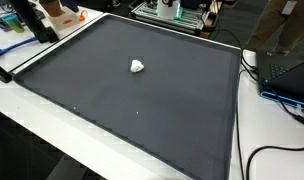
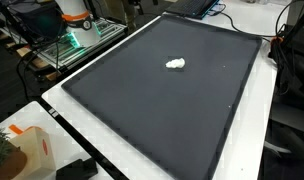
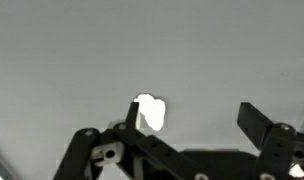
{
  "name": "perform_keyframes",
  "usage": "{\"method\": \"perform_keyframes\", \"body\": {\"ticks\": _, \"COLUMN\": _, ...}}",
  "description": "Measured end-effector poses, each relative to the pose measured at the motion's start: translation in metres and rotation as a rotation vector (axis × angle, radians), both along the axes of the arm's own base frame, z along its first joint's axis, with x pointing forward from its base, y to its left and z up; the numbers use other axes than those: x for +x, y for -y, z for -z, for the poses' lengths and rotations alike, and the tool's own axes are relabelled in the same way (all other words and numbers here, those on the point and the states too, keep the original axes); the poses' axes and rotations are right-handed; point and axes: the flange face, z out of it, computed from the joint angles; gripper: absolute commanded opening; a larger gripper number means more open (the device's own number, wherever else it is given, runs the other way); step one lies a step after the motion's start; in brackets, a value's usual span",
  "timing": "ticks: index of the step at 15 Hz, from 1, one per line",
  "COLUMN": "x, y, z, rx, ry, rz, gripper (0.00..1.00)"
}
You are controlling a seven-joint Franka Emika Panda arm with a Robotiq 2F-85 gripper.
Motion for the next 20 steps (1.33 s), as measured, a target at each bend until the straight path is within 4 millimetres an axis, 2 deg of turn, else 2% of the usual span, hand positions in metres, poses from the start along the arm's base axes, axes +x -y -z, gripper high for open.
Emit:
{"method": "perform_keyframes", "body": {"ticks": 2, "x": 0.005, "y": -0.008, "z": 0.003, "rx": -0.001, "ry": 0.006, "rz": -0.006, "gripper": 1.0}}
{"method": "perform_keyframes", "body": {"ticks": 7, "x": 0.008, "y": 0.0, "z": -0.003, "rx": 0.011, "ry": 0.023, "rz": 0.006, "gripper": 1.0}}
{"method": "perform_keyframes", "body": {"ticks": 9, "x": 0.018, "y": -0.001, "z": -0.005, "rx": 0.01, "ry": 0.111, "rz": 0.017, "gripper": 1.0}}
{"method": "perform_keyframes", "body": {"ticks": 11, "x": 0.031, "y": 0.0, "z": 0.001, "rx": 0.014, "ry": 0.205, "rz": 0.028, "gripper": 1.0}}
{"method": "perform_keyframes", "body": {"ticks": 13, "x": 0.044, "y": 0.005, "z": 0.016, "rx": 0.015, "ry": 0.279, "rz": 0.025, "gripper": 1.0}}
{"method": "perform_keyframes", "body": {"ticks": 15, "x": 0.053, "y": 0.014, "z": 0.04, "rx": 0.02, "ry": 0.325, "rz": 0.034, "gripper": 1.0}}
{"method": "perform_keyframes", "body": {"ticks": 20, "x": 0.056, "y": 0.023, "z": 0.115, "rx": 0.023, "ry": 0.366, "rz": 0.014, "gripper": 1.0}}
